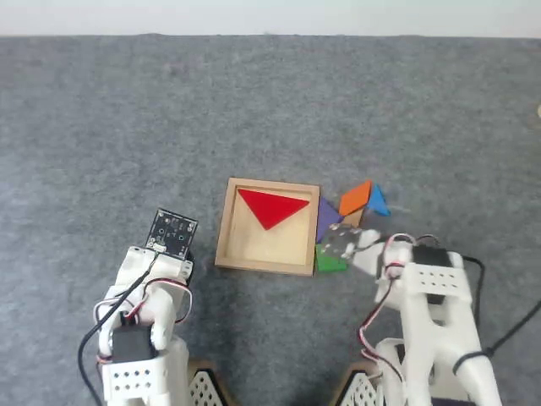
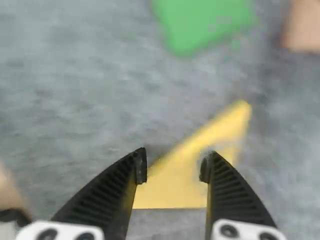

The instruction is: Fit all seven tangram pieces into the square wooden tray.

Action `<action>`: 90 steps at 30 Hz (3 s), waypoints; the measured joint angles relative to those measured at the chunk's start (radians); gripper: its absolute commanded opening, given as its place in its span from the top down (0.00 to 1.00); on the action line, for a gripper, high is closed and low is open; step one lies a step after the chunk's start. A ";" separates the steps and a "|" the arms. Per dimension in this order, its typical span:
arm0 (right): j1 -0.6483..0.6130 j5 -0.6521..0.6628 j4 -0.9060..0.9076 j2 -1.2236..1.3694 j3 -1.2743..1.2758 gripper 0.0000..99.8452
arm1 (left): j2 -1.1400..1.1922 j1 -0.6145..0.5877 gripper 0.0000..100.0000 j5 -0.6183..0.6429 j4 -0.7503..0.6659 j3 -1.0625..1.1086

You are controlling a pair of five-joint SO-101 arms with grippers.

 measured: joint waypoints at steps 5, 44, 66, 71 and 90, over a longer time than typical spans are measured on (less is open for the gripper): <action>0.117 -0.003 -0.143 0.002 0.005 0.80 | 0.000 0.000 0.86 0.000 0.000 0.000; 0.160 -0.284 0.169 0.242 -0.381 0.67 | 0.000 0.000 0.87 0.000 0.000 0.000; 0.259 -0.002 -0.101 0.411 -0.308 0.64 | 0.000 0.000 0.87 0.000 0.000 0.000; 0.259 -0.002 -0.084 0.414 -0.315 0.64 | 0.000 0.000 0.87 0.000 0.000 0.000; 0.152 -0.031 0.123 0.296 -0.321 0.64 | 0.000 0.000 0.87 0.000 0.000 0.000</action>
